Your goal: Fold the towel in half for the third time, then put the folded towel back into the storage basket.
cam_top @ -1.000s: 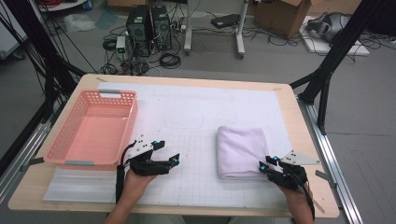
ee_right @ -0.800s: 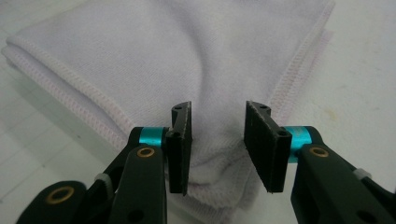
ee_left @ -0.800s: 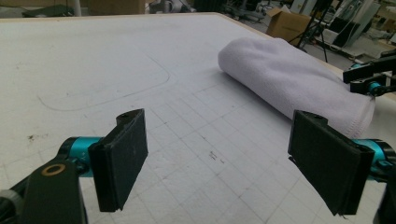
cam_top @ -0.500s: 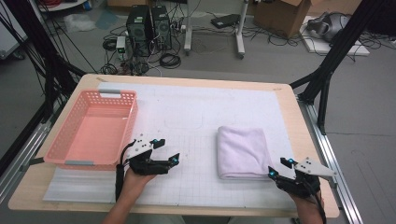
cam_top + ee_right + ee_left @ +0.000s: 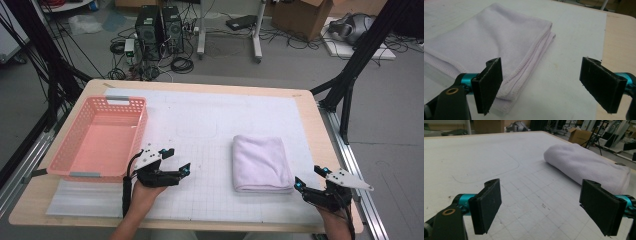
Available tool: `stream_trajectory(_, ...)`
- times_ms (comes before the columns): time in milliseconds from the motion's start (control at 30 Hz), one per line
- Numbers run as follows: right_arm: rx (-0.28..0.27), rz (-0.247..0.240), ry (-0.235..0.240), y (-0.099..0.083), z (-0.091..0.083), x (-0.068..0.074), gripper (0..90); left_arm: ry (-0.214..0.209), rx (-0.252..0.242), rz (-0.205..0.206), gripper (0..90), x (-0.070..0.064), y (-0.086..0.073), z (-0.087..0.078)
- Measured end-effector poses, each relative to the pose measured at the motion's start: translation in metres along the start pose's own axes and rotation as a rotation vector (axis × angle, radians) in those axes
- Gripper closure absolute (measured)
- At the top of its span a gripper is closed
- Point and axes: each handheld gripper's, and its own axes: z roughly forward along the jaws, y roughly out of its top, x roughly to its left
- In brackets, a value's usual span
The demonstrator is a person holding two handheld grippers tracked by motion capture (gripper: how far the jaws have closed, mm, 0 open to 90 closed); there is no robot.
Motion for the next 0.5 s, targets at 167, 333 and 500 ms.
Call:
stream_trajectory(167, 0.004, 0.0, -0.005, -0.0015, 0.0, -0.0017, 17.8, 0.011, -0.002, 0.001, 18.2, -0.0005, -0.0004, -0.0005)
stream_trajectory(333, 0.009, 0.001, -0.009, -0.0022, 0.0001, -0.0031, 17.8, 0.009, -0.002, -0.009, 18.2, 0.0006, -0.0011, -0.0007)
stream_trajectory(500, 0.017, -0.001, -0.008, -0.0022, 0.001, -0.0025, 17.8, 0.001, 0.011, 0.003, 18.2, -0.0001, -0.002, 0.0025)
